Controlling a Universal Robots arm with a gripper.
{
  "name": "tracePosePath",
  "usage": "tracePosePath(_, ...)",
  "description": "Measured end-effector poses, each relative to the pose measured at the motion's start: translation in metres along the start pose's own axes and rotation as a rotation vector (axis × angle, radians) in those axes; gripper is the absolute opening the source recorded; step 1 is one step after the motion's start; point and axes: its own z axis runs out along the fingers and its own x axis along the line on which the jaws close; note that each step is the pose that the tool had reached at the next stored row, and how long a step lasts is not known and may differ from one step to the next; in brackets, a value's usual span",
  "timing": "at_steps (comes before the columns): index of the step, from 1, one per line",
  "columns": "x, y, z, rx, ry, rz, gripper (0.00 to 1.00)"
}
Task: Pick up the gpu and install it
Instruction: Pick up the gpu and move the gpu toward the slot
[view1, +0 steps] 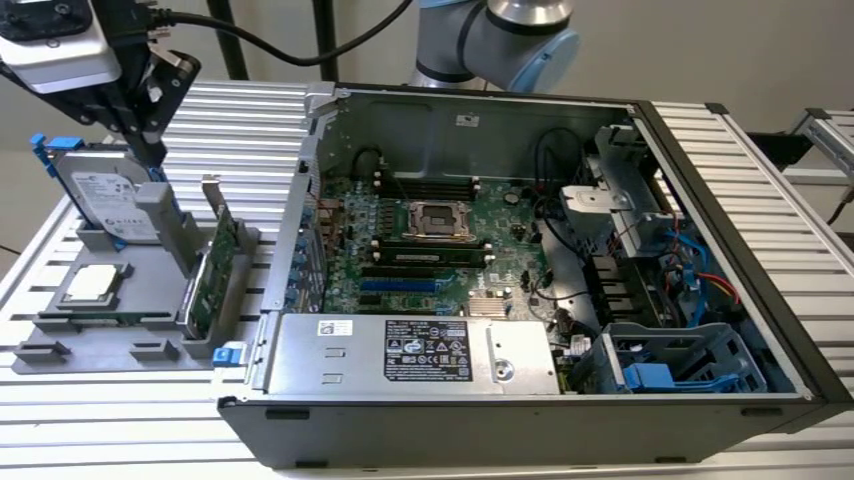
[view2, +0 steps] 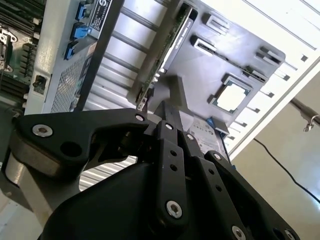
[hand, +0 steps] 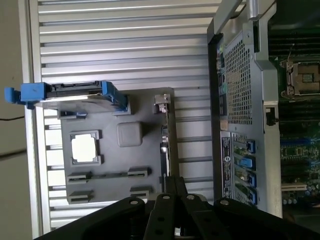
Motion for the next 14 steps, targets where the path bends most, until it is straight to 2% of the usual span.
tracePosePath(14,-0.0013,-0.0175,-0.001,0.0001,0.0013,0.0,0.0)
